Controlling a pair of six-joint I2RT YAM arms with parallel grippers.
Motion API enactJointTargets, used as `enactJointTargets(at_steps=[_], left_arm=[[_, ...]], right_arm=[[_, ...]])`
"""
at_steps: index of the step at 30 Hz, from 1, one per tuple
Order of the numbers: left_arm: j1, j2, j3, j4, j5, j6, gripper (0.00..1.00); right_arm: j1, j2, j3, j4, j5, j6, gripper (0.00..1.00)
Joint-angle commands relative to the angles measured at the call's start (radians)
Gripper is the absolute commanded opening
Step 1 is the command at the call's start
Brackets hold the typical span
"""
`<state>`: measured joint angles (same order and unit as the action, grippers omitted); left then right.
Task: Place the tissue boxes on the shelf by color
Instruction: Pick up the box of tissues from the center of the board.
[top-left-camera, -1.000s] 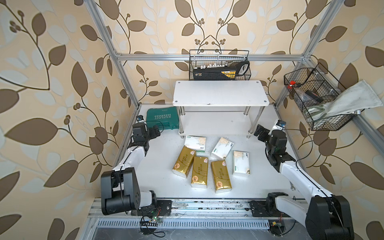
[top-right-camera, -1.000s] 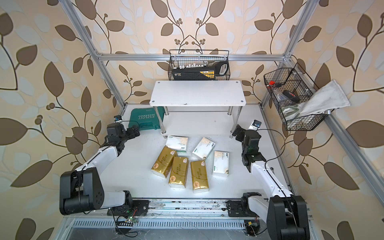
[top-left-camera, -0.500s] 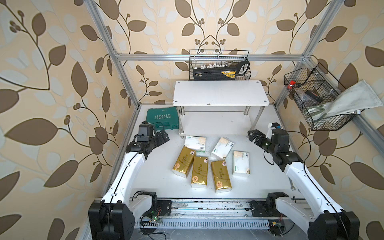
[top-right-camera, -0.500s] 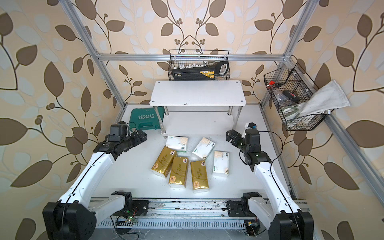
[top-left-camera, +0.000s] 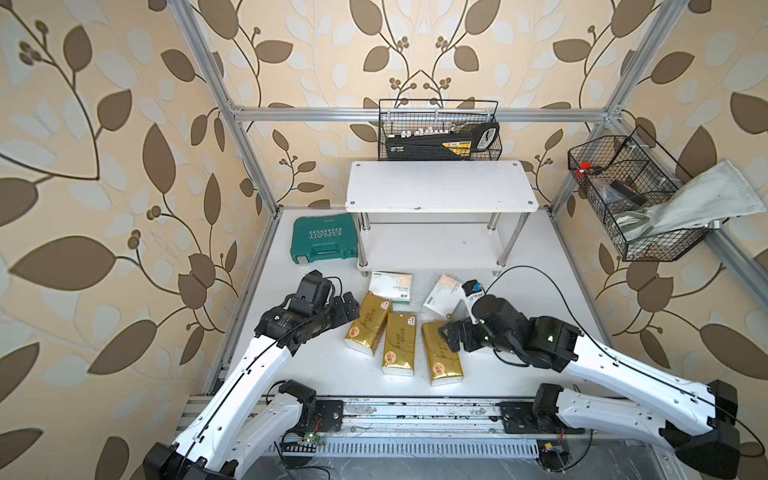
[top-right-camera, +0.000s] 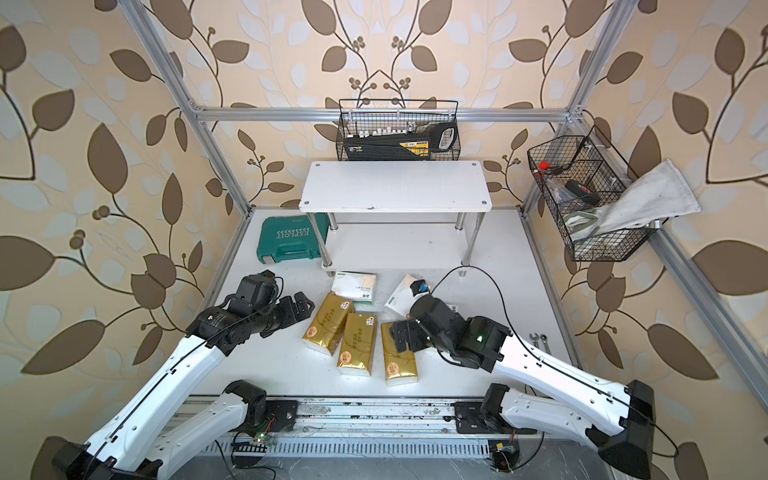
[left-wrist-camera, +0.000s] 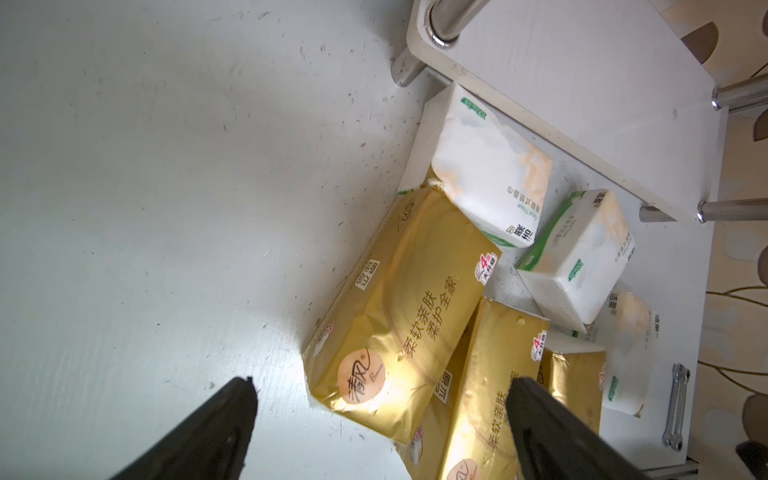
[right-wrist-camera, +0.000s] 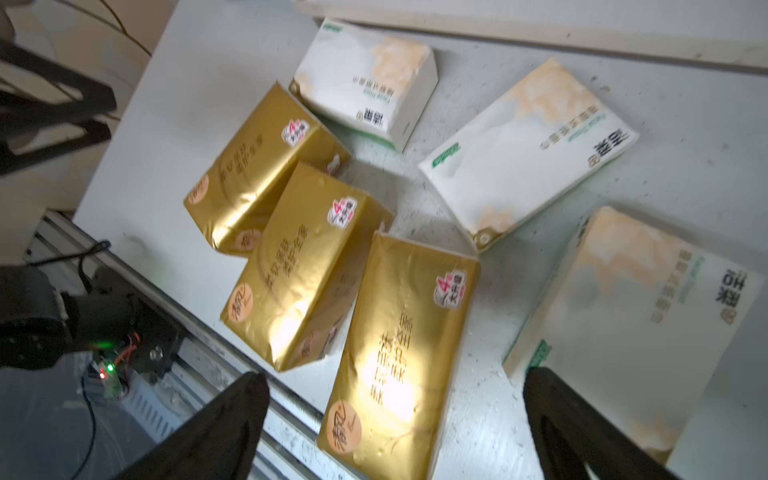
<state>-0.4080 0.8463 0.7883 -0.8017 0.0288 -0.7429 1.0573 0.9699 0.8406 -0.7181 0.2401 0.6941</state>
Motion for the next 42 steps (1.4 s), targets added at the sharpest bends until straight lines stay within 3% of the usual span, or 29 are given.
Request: enactJointTargets(at_steps=[1,7,13,18,26,34,42], left_arm=[[-0.013,-0.010,0.010,-0.021,-0.010,-0.033,0.99],[-0.038,0.032,0.043,-0.039,0.006,-0.030,0.99],[-0.068,0.023,0.028,-0.040,0.024,-0.032,0.99],[-0.076,0.003,-0.002,-0.019,0.030,-0.020,0.99],[-0.083,-0.024,-0.043,0.050,0.044,-0.041,0.99],[-0.086,-0.032,-0.034,0.039,0.058,-0.013,0.99],[-0.088,-0.083,-0.046,0.029,0.059,-0.016,0.99]], right_arm=[[0.151,0.020,-0.046,-0.118,0.207,0.155,0.99],[0.391,0.174,-0.058,-0.096,0.352,0.346,0.99],[0.485,0.339,-0.009,-0.067,0.428,0.433,0.99],[0.489,0.385,0.025,-0.108,0.445,0.463,0.99],[0.487,0.288,-0.041,-0.097,0.428,0.493,0.99],[0.433,0.181,-0.128,0.017,0.328,0.479,0.99],[0.402,0.159,-0.139,0.028,0.292,0.507,0.99]])
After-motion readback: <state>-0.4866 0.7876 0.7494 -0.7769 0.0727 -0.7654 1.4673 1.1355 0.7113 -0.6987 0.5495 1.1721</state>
